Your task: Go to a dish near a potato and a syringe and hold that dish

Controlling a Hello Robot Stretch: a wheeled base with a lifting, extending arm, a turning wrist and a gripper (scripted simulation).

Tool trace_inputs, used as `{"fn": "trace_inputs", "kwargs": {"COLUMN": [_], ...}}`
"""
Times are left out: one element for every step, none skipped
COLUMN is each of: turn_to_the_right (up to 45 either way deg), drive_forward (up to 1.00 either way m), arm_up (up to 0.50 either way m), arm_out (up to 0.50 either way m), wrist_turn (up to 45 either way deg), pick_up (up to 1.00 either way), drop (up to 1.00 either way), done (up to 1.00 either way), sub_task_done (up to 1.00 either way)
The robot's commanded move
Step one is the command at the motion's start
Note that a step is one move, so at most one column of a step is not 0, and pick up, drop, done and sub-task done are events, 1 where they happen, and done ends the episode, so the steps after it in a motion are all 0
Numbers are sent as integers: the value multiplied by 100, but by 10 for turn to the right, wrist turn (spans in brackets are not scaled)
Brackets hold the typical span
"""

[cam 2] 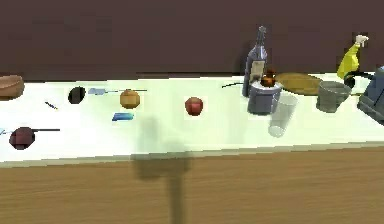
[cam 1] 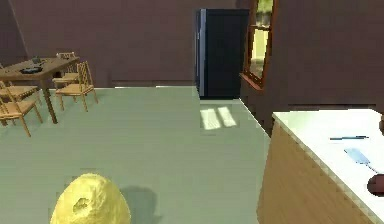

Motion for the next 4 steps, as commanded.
{"fn": "trace_inputs", "kwargs": {"turn_to_the_right": [450, -450, -60, 0], "drive_forward": [0, 0, 0, 30], "arm_up": [0, 0, 0, 0], "arm_out": [0, 0, 0, 0], "wrist_turn": [0, 0, 0, 0], "pick_up": [0, 0, 0, 0], "drop": [0, 0, 0, 0], "done": [0, 0, 0, 0], "sub_task_done": [0, 0, 0, 0]}}
